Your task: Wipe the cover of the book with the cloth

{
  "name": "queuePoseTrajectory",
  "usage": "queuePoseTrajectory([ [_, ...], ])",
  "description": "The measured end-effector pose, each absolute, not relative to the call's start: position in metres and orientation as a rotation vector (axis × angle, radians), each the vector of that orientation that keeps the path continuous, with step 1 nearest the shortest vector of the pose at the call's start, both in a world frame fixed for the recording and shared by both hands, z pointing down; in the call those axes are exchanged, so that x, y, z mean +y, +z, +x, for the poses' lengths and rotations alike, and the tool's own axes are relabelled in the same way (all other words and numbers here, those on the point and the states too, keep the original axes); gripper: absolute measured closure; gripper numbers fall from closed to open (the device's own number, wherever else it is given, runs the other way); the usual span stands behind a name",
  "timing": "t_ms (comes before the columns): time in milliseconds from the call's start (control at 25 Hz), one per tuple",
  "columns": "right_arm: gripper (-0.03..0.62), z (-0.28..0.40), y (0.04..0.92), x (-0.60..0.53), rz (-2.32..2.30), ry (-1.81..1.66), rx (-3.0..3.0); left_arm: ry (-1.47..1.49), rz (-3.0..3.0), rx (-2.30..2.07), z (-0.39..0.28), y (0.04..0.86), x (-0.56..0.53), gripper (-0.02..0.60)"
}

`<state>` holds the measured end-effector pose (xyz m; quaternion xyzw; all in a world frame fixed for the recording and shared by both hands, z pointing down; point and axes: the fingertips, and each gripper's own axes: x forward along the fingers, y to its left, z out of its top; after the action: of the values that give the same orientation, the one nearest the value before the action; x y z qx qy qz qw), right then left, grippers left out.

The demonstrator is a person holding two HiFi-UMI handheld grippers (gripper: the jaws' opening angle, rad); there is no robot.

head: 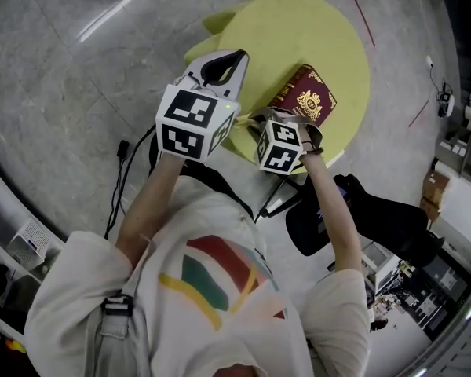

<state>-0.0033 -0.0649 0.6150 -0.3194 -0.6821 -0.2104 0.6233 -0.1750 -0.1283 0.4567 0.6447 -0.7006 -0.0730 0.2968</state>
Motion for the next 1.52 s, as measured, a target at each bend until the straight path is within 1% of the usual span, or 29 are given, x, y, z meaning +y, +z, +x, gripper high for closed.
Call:
queuePoseTrajectory([
  [320,0.566,-0.005,0.612,-0.06,-0.743,-0.499,-1.59,-0.198,1.729,-1.862,-0.165,0.452,-0.131,0.566],
  [520,0.566,-0.023,0.593,-0.082,-0.607,-0.511,-1.714,-0.173,1.774,-1.889,-0.16,0.433,-0.134,0.566],
  [720,0.566,-0.04,0.533,-0.122,-0.331,-0.491,-1.926,-0.153,1.866,-1.922,-0.144,0.391,-0.141,0.566],
  [920,0.566,-0.051,0.433,-0.161,0.089,-0.479,-2.209,-0.173,2.105,-1.885,-0.116,0.332,-0.157,0.566],
  [1000,0.566,-0.039,0.392,-0.171,0.278,-0.475,-2.295,-0.175,2.194,-1.873,-0.099,0.305,-0.16,0.566],
  [1200,0.566,0.016,0.31,-0.183,0.716,-0.447,-2.429,-0.2,2.385,-1.863,-0.054,0.244,-0.164,0.566],
  [1520,0.566,0.087,0.228,-0.16,1.234,-0.376,-2.636,-0.226,2.638,-1.822,-0.002,0.179,-0.156,0.566],
])
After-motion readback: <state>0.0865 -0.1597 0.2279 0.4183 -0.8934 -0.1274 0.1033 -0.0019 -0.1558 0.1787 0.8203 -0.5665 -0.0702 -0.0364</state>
